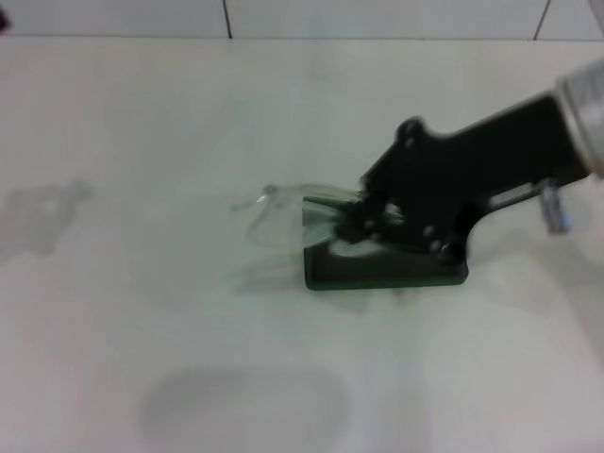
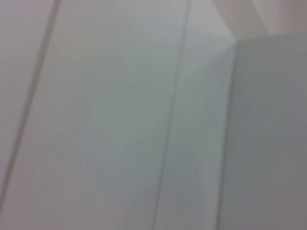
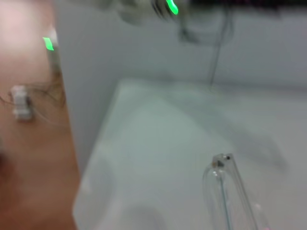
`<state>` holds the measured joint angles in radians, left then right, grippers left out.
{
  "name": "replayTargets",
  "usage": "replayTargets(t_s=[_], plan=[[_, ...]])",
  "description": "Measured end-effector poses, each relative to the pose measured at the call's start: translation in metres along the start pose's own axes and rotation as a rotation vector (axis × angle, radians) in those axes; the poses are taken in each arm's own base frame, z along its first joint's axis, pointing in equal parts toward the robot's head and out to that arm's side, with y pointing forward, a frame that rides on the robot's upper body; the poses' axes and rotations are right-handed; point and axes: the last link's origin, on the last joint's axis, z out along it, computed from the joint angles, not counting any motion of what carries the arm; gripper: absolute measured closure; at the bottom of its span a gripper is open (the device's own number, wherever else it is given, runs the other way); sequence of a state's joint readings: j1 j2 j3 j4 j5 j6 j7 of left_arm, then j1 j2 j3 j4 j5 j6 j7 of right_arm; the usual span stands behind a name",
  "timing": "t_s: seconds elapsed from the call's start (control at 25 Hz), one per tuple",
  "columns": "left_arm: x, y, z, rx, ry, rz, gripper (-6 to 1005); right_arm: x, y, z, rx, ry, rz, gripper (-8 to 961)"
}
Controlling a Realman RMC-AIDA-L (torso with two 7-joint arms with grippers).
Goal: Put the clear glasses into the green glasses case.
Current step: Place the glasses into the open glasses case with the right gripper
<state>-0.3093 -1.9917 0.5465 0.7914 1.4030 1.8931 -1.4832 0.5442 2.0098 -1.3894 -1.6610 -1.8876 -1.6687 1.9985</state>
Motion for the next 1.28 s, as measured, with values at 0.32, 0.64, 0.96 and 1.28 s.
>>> replayTargets(t_s=[0.32,0.64,0.96,1.28], plan=[[-0.013,0.008,-0.005,0.021,0.013,-0.026,917,-0.024,-0.033,-0.018,-0.110,0.334,0.322,905],[-0.025,0.015,0.004,-0.012,-0.008,-0.021,917,0.010,-0.052,0.026,-0.123,0.614,0.350,905],[-0.030,0.016,0.012,-0.040,-0.033,-0.007,916,0.011,-0.070,0.050,-0.104,0.702,0.240,905],[-0.036,0.019,0.011,-0.036,-0.042,-0.002,916,0.012,-0.078,0.073,-0.127,0.754,0.187,904]])
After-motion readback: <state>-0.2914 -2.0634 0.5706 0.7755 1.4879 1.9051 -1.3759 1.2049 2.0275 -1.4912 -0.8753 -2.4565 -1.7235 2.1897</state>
